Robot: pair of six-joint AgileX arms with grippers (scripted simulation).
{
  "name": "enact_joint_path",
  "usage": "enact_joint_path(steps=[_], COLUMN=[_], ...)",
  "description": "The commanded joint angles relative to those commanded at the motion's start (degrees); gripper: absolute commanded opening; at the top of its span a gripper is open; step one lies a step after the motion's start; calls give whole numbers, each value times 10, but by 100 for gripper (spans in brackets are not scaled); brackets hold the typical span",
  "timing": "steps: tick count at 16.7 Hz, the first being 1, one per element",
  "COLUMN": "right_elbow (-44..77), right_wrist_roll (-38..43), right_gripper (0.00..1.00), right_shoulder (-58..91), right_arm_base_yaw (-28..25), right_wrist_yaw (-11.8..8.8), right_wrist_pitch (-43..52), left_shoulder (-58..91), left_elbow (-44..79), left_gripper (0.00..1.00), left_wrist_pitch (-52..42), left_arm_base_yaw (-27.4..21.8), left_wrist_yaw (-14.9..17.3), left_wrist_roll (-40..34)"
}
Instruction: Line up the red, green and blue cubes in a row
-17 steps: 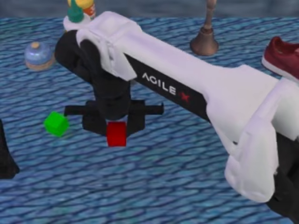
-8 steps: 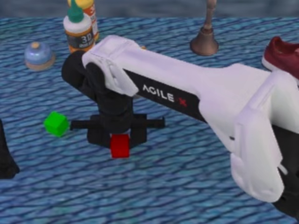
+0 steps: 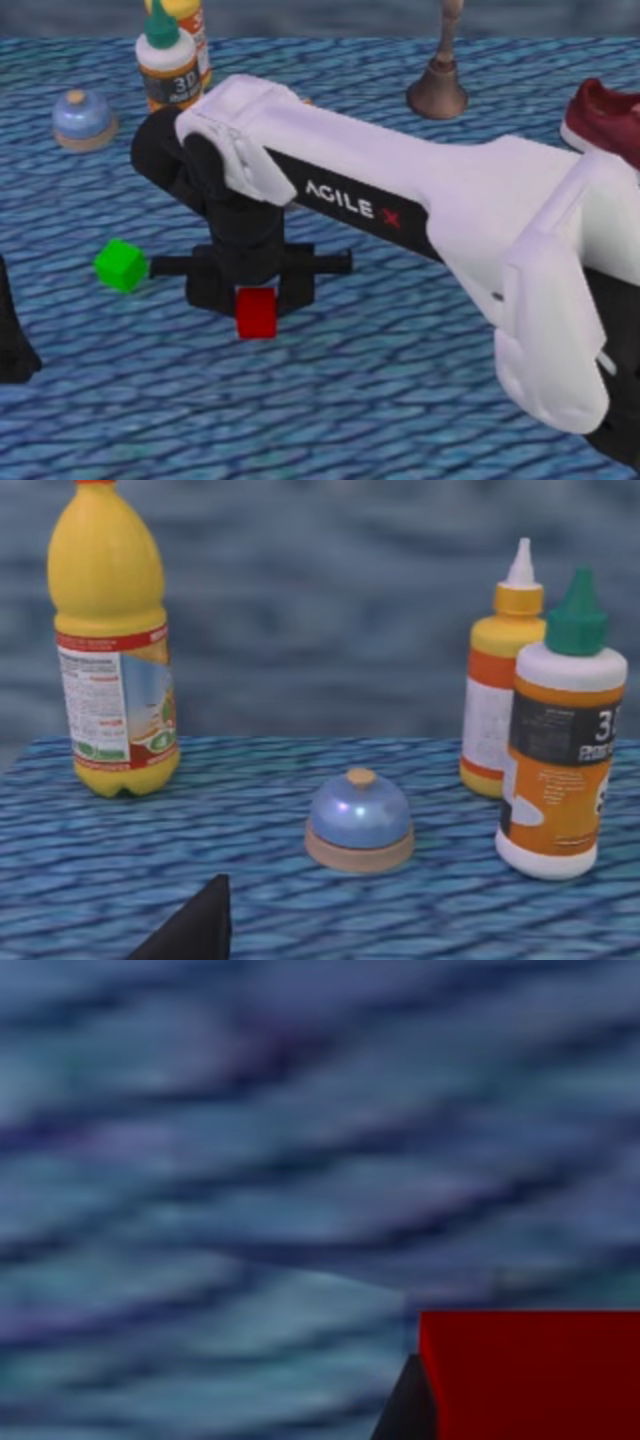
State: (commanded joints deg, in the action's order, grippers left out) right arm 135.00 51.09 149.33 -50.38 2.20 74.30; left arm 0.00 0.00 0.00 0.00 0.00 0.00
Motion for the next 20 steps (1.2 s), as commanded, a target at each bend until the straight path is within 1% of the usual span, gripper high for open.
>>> enact_joint_path(steps=[6, 7, 16, 20], right_elbow=[0, 0, 2, 68], right_wrist_roll=[0, 0, 0, 2], right_gripper=[98, 100, 100, 100], right_shoulder=[0, 0, 1, 23], right_arm_base_yaw=[0, 0, 1, -2], right_wrist_yaw=[0, 0, 0, 0], right_wrist_pitch=[0, 0, 1, 57], left_shoulder=[0, 0, 0, 0], left_elbow=[0, 0, 0, 0], left_gripper=[100, 100, 100, 100], left_wrist_pitch=[0, 0, 0, 0], left_arm_base_yaw=[0, 0, 0, 0], left_wrist_yaw=[0, 0, 0, 0], left_wrist_roll=[0, 0, 0, 0])
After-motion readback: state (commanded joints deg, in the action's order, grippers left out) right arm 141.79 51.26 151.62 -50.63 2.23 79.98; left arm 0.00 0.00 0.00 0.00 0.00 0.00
